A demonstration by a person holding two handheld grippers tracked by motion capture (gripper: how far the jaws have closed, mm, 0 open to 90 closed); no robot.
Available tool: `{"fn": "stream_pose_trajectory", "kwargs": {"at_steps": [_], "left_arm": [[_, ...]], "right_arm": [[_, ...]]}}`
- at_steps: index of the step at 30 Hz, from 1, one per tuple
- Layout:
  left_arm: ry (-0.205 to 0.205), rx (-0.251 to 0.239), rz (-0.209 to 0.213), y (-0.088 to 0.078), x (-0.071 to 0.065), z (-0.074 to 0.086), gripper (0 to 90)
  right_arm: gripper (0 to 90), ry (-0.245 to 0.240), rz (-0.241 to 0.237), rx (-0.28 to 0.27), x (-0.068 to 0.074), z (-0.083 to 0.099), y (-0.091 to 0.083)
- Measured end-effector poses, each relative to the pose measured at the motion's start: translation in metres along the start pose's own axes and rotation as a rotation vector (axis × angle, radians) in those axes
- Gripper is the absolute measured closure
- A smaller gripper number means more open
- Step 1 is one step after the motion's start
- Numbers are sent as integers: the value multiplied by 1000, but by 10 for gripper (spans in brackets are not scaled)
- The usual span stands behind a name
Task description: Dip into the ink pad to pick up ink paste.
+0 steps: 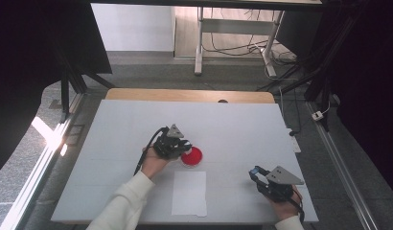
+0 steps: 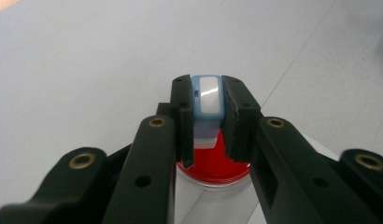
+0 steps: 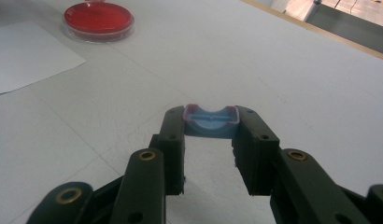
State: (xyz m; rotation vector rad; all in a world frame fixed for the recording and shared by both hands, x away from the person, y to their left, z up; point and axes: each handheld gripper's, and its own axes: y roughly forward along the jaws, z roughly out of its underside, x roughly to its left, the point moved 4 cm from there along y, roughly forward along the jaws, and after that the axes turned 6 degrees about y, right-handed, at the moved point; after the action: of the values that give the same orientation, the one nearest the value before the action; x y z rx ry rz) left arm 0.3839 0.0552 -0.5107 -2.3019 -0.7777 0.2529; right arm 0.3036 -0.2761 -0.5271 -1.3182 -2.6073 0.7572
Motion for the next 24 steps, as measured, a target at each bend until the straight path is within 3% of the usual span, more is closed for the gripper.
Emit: {"fn": "stream_pose_trajectory", "kwargs": {"at_steps": [24], "left_arm": [[-5,47,25,13,1,3,759]], "right_arm": [[649,-1,-3,0,0,0,1]]}}
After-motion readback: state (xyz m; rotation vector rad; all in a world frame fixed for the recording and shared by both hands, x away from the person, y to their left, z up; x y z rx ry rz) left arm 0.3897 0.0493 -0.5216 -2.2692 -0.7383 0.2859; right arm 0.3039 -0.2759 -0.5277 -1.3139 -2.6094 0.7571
